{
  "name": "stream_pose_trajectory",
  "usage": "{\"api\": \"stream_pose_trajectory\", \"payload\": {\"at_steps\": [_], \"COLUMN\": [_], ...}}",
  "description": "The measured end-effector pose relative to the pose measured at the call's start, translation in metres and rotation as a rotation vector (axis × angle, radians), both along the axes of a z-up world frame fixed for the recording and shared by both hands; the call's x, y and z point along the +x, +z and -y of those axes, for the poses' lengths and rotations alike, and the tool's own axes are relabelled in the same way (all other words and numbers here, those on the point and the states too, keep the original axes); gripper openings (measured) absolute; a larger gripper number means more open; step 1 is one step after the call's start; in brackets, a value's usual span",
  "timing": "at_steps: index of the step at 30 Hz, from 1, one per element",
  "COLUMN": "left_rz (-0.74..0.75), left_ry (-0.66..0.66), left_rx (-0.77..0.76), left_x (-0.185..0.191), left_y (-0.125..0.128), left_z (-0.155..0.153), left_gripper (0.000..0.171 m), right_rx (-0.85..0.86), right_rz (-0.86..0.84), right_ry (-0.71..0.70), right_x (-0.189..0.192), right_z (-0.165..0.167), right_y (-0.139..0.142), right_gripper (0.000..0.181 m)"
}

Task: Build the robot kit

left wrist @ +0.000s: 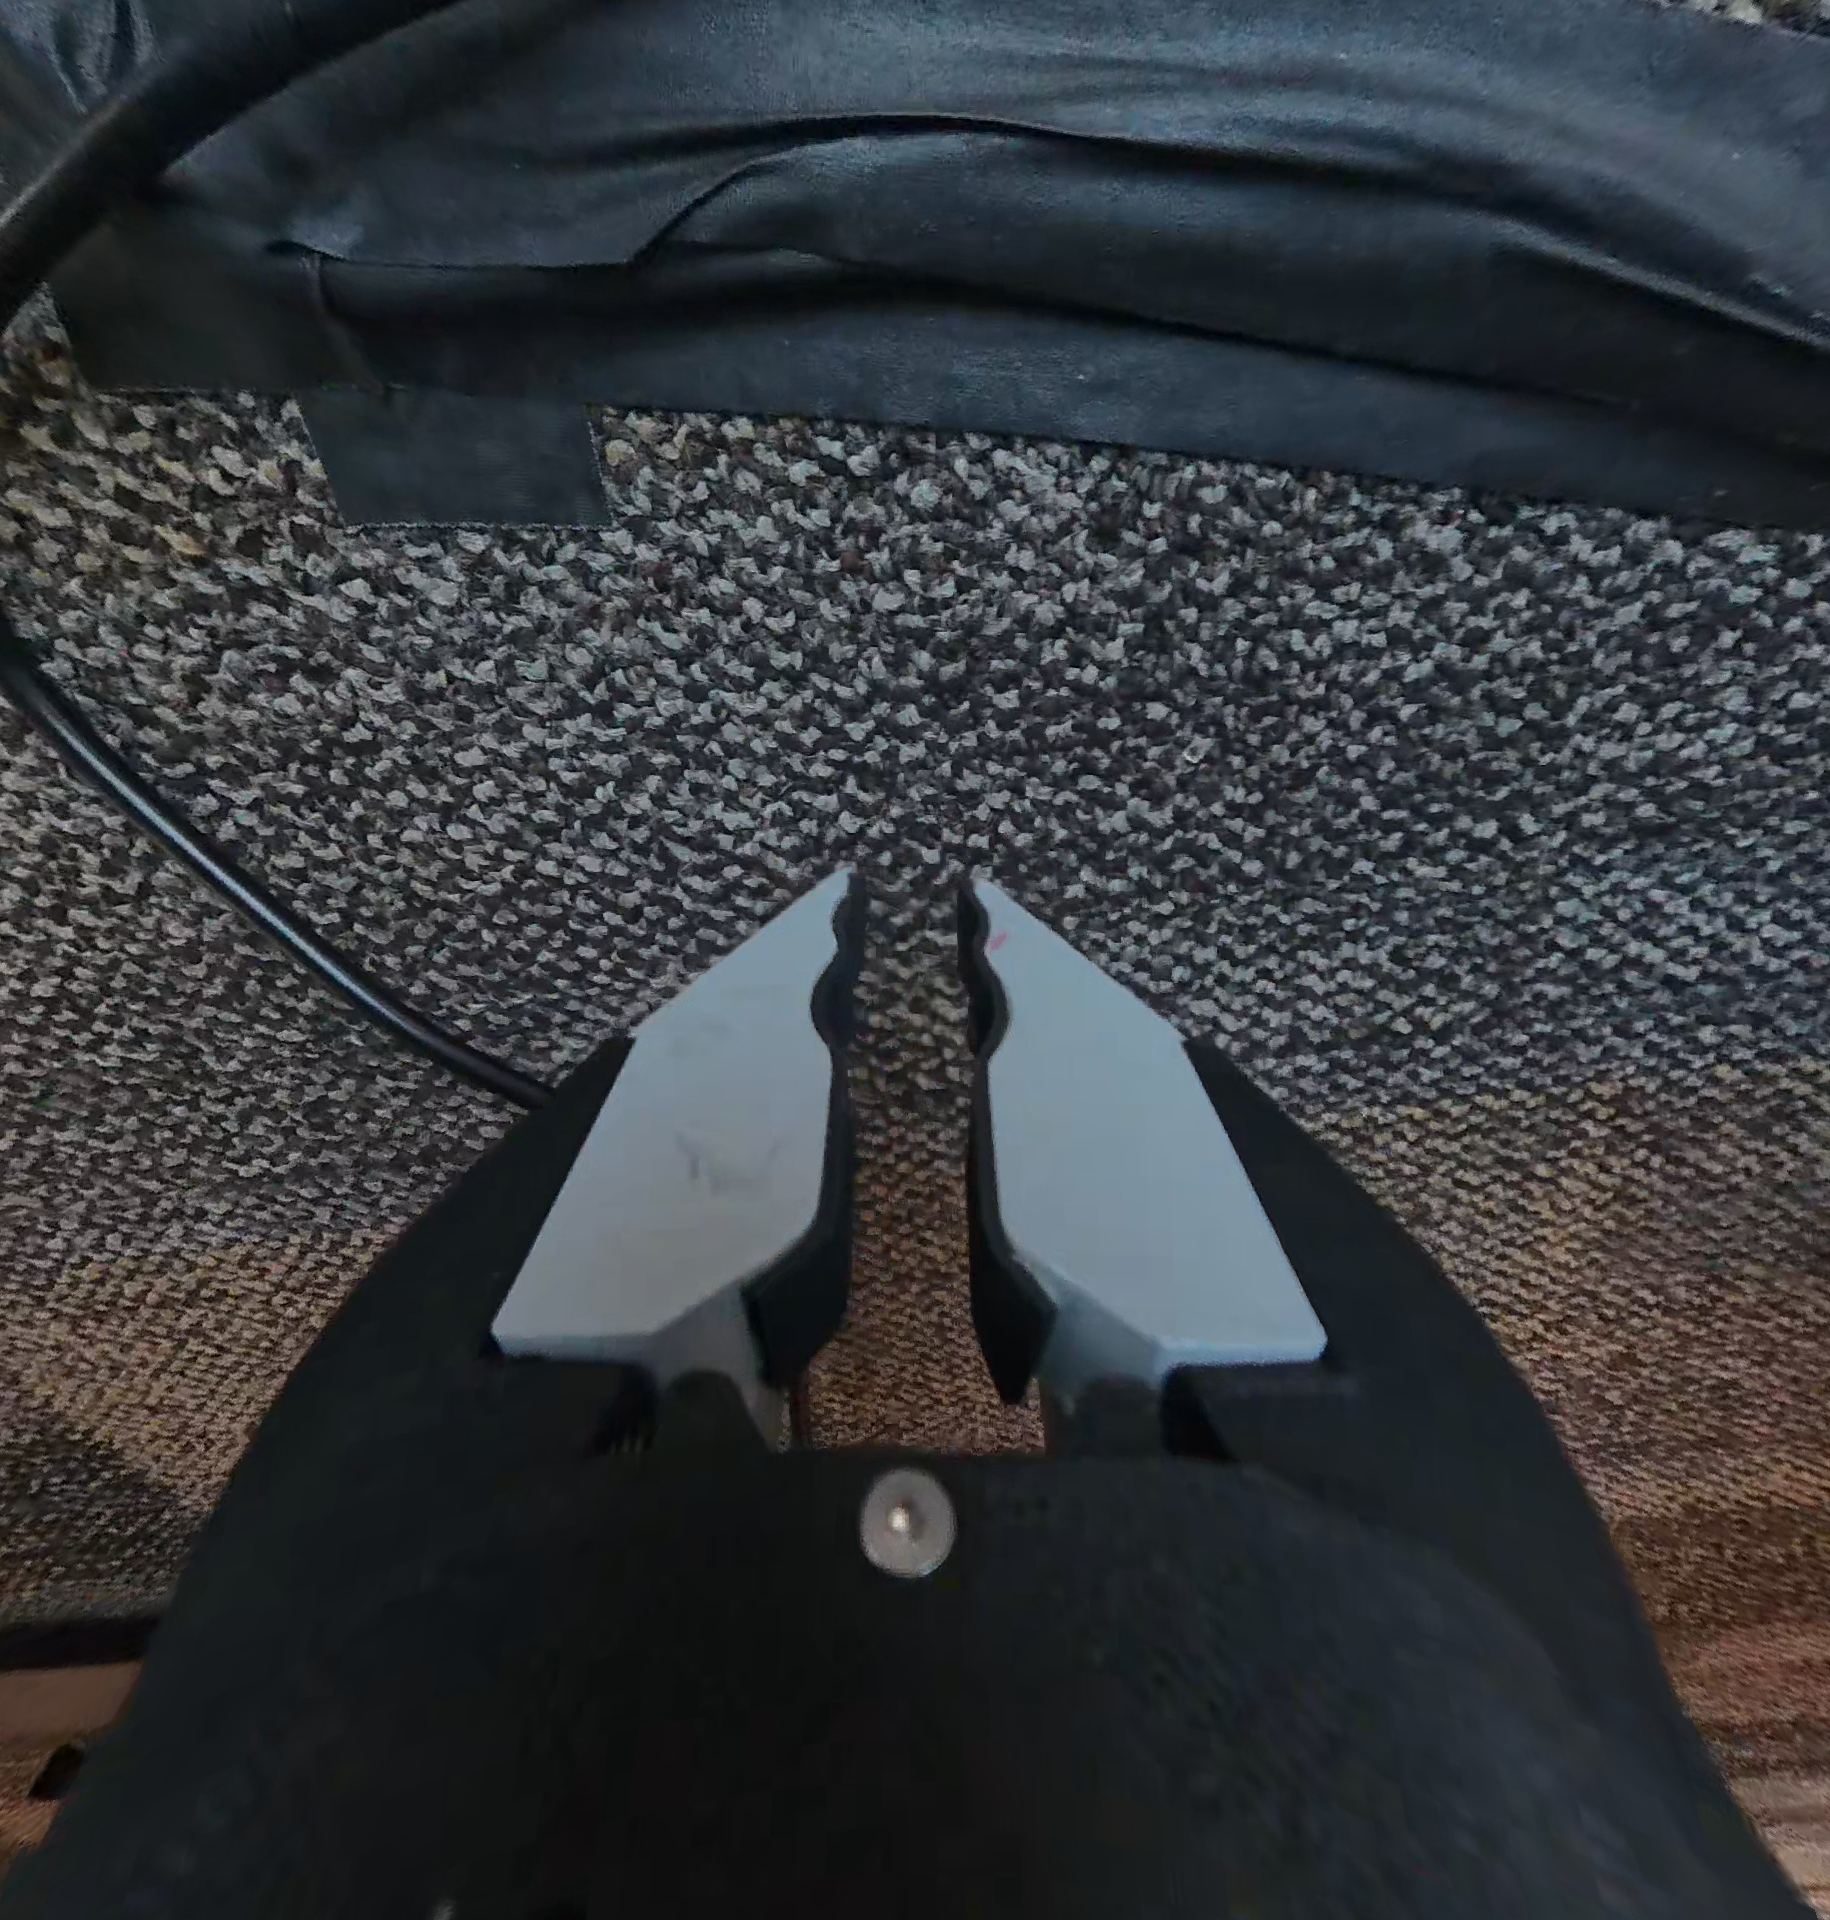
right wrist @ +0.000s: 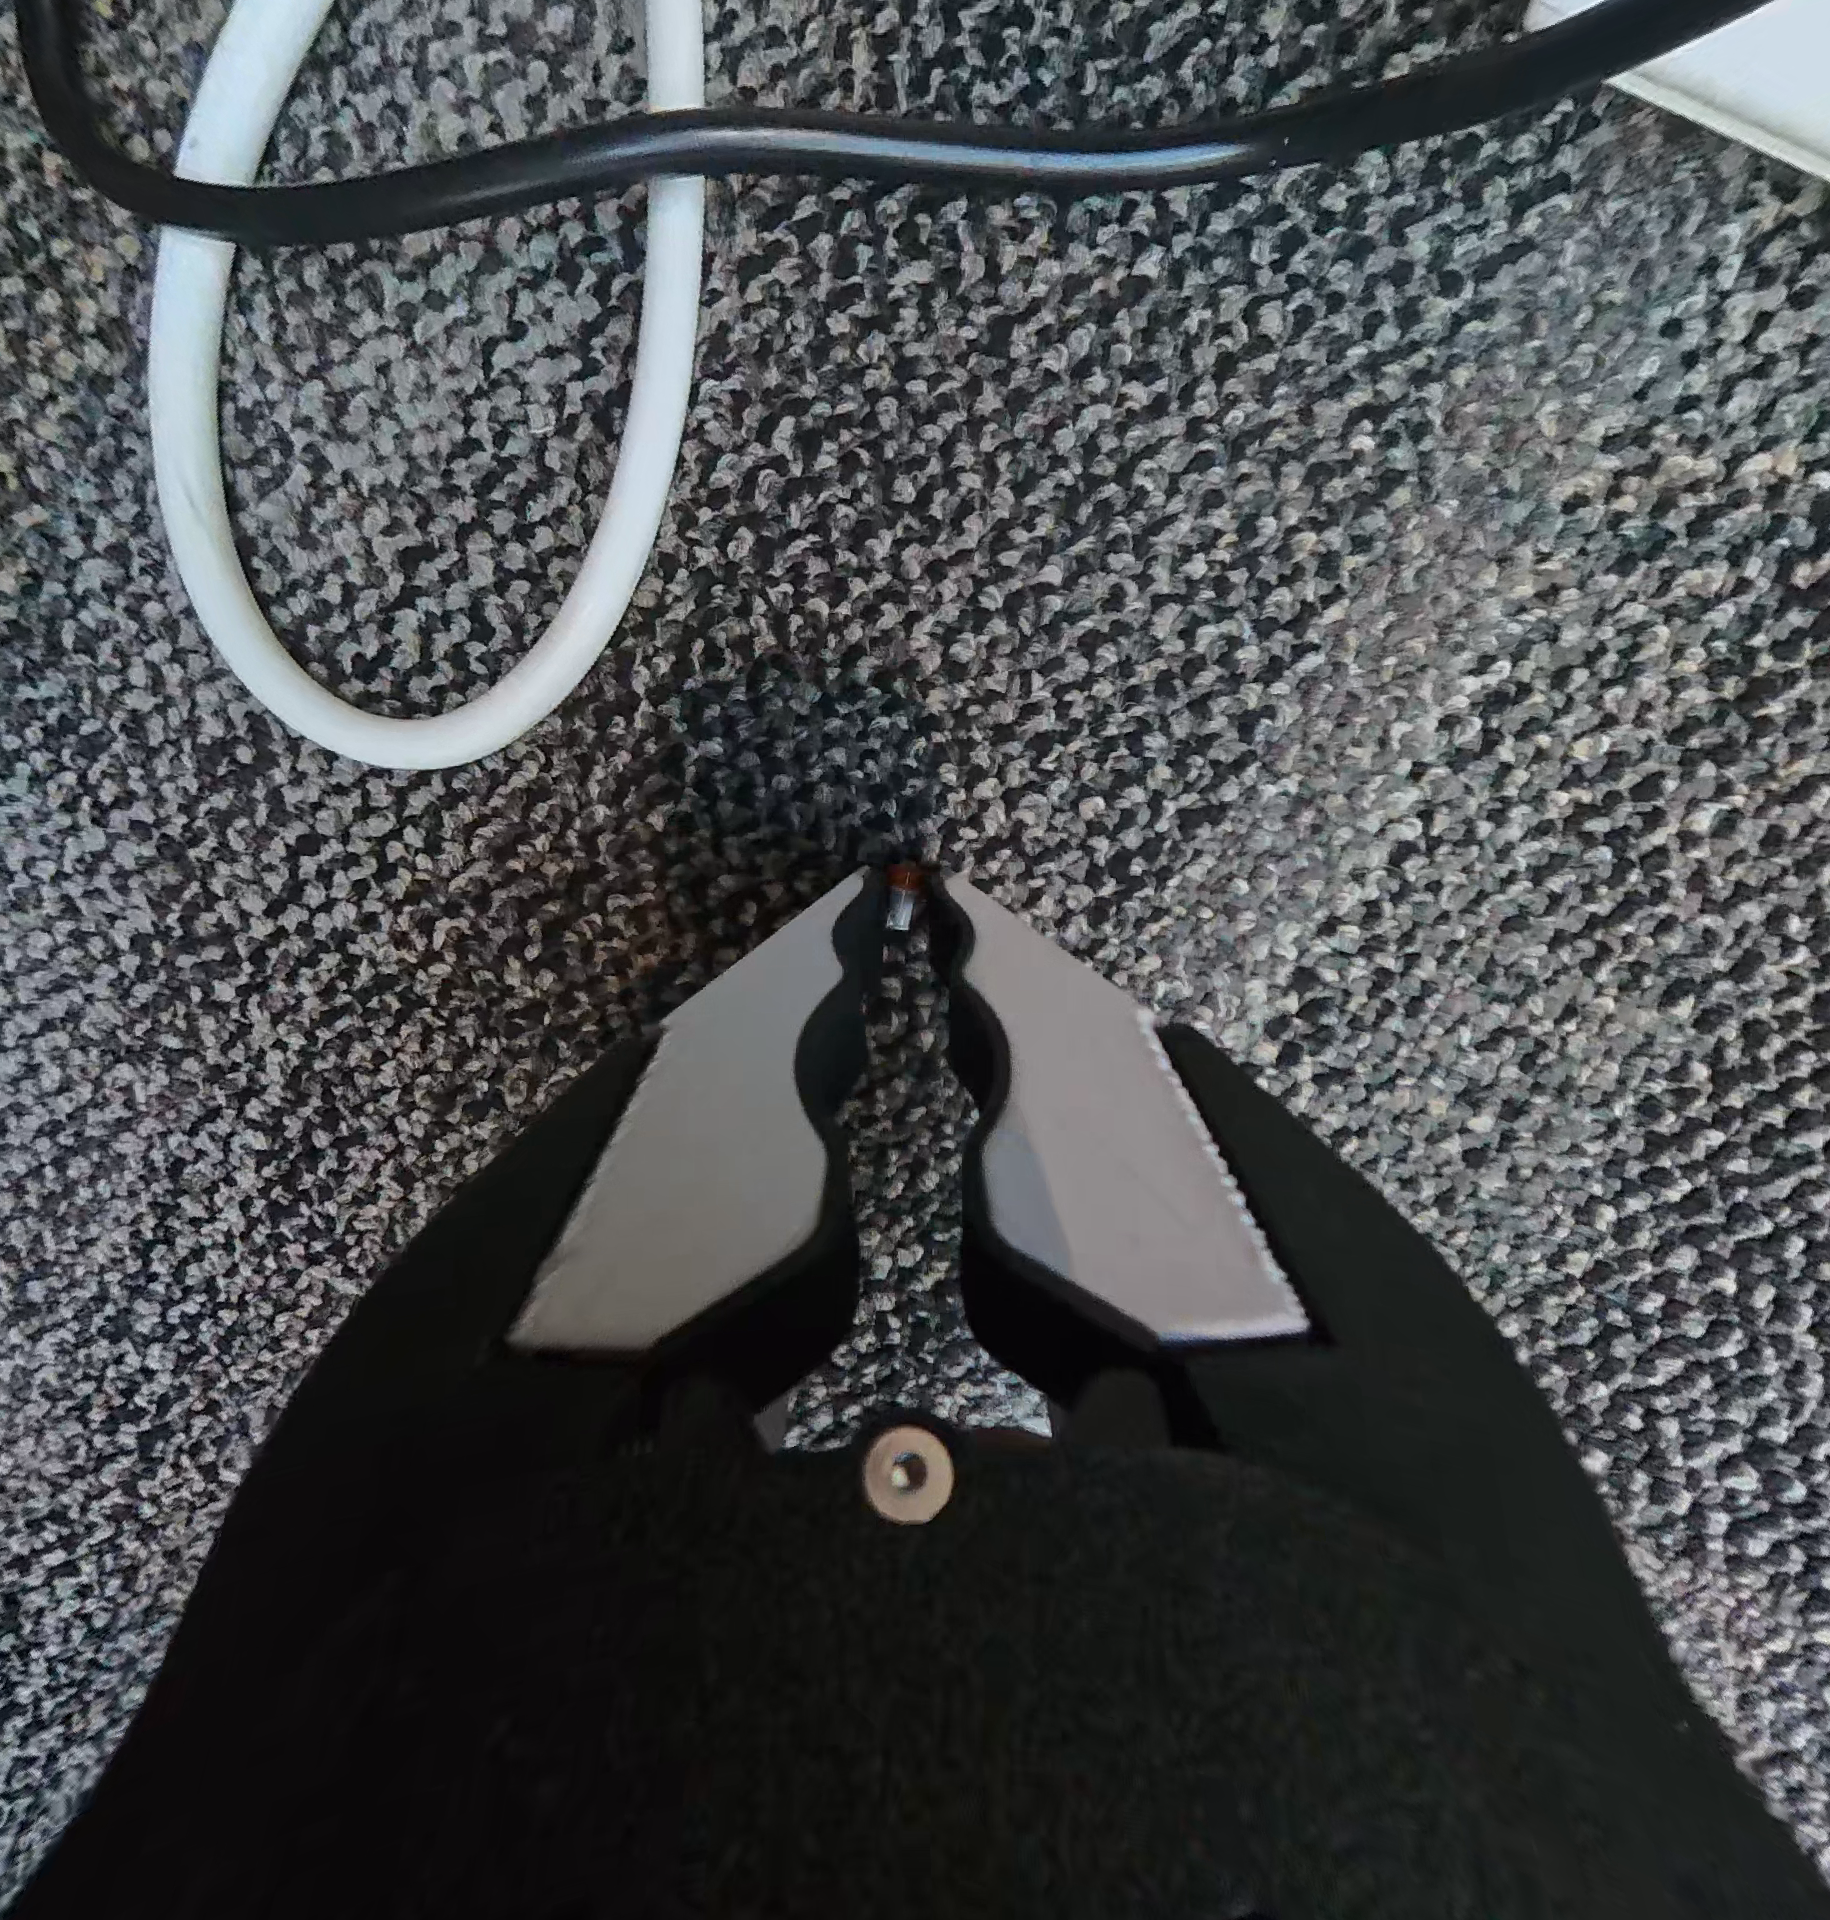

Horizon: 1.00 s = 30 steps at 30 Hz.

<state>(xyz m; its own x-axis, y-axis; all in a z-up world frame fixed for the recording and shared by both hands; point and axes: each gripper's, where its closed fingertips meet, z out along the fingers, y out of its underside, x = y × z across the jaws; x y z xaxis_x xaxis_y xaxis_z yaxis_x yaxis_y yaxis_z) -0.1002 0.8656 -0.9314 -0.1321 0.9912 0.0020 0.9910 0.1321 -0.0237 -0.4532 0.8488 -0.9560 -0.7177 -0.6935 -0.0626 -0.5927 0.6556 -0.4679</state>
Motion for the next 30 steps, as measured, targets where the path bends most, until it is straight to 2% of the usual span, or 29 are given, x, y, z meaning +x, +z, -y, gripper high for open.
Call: {"api": "stream_pose_trajectory", "payload": {"at_steps": [6, 8, 11, 15, 18, 21, 23, 26, 27, 28, 30], "left_rz": [-0.033, -0.056, -0.097, -0.184, -0.273, -0.330, -0.310, -0.160, -0.133, -0.110, -0.054], "left_ry": [0.066, 0.156, 0.301, 0.390, 0.420, 0.409, 0.406, 0.464, 0.416, 0.295, 0.073], "left_rx": [-0.098, -0.129, -0.178, -0.137, -0.116, -0.122, -0.189, -0.252, -0.248, -0.303, -0.542], "left_x": [-0.004, -0.007, -0.012, -0.031, -0.050, -0.060, -0.053, -0.023, -0.020, -0.018, -0.018], "left_y": [-0.002, -0.004, -0.004, -0.006, -0.006, -0.008, -0.013, -0.022, -0.022, -0.020, -0.012], "left_z": [0.037, 0.056, 0.084, 0.099, 0.109, 0.120, 0.135, 0.150, 0.146, 0.145, 0.158], "left_gripper": [0.014, 0.014, 0.003, 0.012, 0.035, 0.034, 0.032, 0.033, 0.031, 0.032, 0.037], "right_rx": [-0.093, -0.166, -0.246, -0.258, -0.238, -0.215, -0.209, -0.208, -0.209, -0.210, -0.205], "right_rz": [-0.012, -0.020, 0.004, 0.050, 0.051, 0.049, 0.039, 0.031, 0.028, 0.026, 0.026], "right_ry": [0.039, 0.075, 0.116, 0.127, 0.124, 0.120, 0.130, 0.116, 0.108, 0.104, 0.094], "right_x": [-0.002, 0.002, 0.014, 0.026, 0.026, 0.024, 0.022, 0.018, 0.016, 0.014, 0.011], "right_z": [0.003, 0.002, -0.003, -0.011, -0.018, -0.026, -0.031, -0.034, -0.035, -0.036, -0.037], "right_y": [0.017, 0.029, 0.049, 0.062, 0.059, 0.054, 0.052, 0.053, 0.054, 0.055, 0.056], "right_gripper": [0.006, 0.006, 0.005, 0.006, 0.006, 0.006, 0.006, 0.006, 0.006, 0.006, 0.006]}}
